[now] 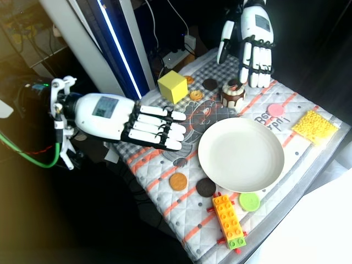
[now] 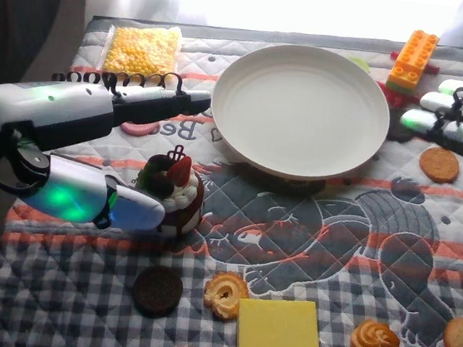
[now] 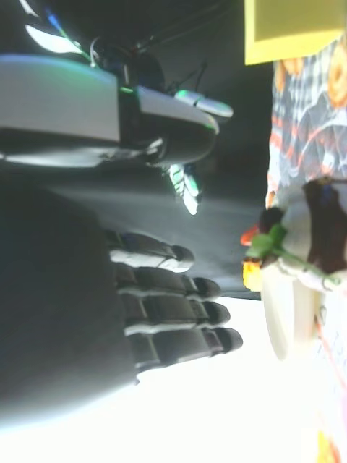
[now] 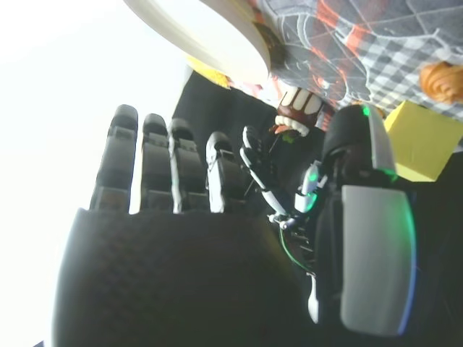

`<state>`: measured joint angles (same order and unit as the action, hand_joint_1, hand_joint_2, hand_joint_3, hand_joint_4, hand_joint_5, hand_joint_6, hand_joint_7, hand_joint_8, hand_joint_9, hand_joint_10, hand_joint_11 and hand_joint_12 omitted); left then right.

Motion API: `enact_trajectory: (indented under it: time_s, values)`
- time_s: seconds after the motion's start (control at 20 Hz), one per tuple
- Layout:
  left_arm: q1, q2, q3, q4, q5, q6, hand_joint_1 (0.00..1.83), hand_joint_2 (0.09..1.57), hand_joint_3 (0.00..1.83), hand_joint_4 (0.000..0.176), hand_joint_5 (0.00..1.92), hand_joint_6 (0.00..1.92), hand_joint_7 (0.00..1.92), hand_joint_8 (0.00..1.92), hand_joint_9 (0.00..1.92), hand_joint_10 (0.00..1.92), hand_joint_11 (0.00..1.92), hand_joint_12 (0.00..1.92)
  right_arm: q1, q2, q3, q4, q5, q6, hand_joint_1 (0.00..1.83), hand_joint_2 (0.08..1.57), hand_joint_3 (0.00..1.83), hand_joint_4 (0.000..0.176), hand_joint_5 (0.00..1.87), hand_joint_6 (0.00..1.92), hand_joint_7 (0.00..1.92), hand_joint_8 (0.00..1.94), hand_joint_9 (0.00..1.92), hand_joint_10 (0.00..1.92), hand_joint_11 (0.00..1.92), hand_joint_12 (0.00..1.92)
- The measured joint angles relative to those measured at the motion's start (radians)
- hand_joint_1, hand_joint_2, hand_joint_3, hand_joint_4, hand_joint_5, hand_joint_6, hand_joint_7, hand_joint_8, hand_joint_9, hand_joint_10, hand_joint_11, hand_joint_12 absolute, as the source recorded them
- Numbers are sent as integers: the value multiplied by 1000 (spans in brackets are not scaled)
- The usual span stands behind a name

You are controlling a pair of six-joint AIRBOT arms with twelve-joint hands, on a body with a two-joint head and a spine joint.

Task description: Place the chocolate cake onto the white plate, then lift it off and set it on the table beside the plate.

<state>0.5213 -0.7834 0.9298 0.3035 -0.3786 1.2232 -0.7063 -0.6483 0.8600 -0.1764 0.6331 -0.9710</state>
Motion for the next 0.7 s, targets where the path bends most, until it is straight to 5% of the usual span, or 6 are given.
enact_trajectory:
  time_s: [0.25,0.3,0.6,0.7]
  values:
    - [-10,-32,28,2,50,0,726,1095,0,129,0,0,0,0,0,0,0,0,0,-16,3,7,5,0,566,1210,12,0,0,0,0,0,0,0,0,0]
    - [-10,-45,35,9,67,0,805,1075,0,115,0,0,0,0,0,0,0,0,0,-20,3,6,5,0,561,1210,11,0,0,0,0,0,0,0,0,0]
    - [-14,-100,63,29,135,0,791,1055,0,142,0,0,0,0,0,0,49,24,-3,-20,4,8,5,0,612,1218,8,0,0,0,0,0,0,0,0,0]
    - [-17,-129,86,29,152,0,953,1018,4,131,150,65,130,34,141,65,1,1085,-4,-22,4,7,5,0,584,1213,4,0,0,0,0,0,0,0,0,0]
